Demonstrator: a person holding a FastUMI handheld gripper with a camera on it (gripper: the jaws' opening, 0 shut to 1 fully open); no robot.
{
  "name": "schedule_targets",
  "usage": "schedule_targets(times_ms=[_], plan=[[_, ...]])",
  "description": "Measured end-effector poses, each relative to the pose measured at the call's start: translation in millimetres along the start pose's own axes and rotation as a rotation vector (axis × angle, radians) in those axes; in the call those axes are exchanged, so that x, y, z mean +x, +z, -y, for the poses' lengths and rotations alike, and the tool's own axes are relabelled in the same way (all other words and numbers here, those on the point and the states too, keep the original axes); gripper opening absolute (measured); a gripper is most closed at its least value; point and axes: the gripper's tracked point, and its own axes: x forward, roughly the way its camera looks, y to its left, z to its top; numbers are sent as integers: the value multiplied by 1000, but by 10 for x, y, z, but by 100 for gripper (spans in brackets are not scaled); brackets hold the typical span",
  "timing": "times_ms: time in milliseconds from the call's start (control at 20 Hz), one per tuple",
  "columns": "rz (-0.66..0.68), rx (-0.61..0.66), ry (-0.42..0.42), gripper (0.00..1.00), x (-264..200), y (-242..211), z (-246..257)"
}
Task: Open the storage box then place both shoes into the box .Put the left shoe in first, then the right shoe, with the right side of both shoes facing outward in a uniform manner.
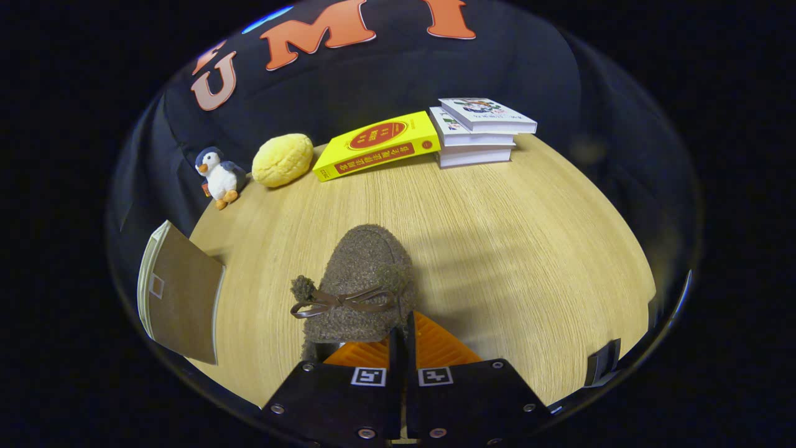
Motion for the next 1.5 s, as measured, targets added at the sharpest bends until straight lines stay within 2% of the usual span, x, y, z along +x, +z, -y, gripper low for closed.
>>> schedule_targets(times_ms=[250, 700, 900, 1150, 1500], plan=[[51, 32, 54, 5, -426, 317, -632], [50, -55, 212, 5, -922, 586, -2241], [33, -87, 297, 5, -979, 600, -2978], [5, -90, 346, 5, -980, 561, -3599], [-71, -146, 342, 6, -767, 260, -4038]])
